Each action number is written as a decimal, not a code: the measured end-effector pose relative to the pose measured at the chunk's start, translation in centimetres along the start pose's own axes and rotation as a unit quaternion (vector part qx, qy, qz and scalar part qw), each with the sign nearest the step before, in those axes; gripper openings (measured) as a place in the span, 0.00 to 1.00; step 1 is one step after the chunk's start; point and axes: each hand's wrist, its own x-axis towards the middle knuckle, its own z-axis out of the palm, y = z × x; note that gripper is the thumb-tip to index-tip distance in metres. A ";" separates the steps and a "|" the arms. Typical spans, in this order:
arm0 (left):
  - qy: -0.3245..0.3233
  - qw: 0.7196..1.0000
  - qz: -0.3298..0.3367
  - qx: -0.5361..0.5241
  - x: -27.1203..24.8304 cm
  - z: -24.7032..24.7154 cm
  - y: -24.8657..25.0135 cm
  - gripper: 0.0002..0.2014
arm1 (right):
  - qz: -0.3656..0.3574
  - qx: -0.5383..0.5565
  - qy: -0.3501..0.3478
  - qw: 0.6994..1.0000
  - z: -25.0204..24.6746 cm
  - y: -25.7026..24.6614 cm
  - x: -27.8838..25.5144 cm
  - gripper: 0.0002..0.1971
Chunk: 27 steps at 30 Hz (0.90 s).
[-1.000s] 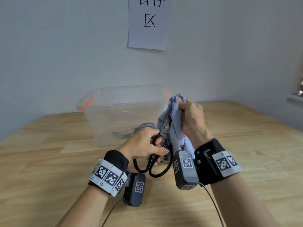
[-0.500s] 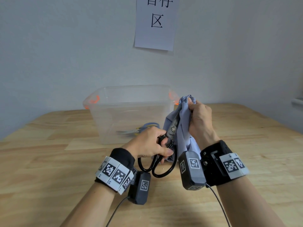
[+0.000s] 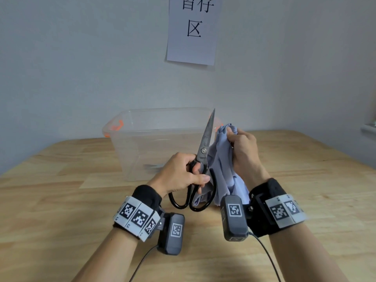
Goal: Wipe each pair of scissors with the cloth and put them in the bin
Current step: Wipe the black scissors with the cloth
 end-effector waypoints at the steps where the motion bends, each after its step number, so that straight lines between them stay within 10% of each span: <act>1: 0.006 1.000 0.002 -0.001 0.1 0.0 0.0 0.20 | 0.005 -0.005 -0.003 1.000 0.0 0.0 0.0 0.22; 6: 0.019 1.000 0.012 -0.021 0.0 0.0 0.5 0.21 | 0.037 -0.154 -0.015 0.987 -0.1 0.0 -0.1 0.07; 18: 0.038 0.999 -0.006 -0.032 0.3 0.0 0.1 0.20 | 0.144 -0.210 -0.138 0.957 0.0 -1.1 -0.5 0.12; 27: 0.052 0.998 -0.007 -0.026 0.3 -0.5 0.1 0.21 | 0.173 -0.475 -0.165 0.847 -0.9 -2.7 -0.1 0.09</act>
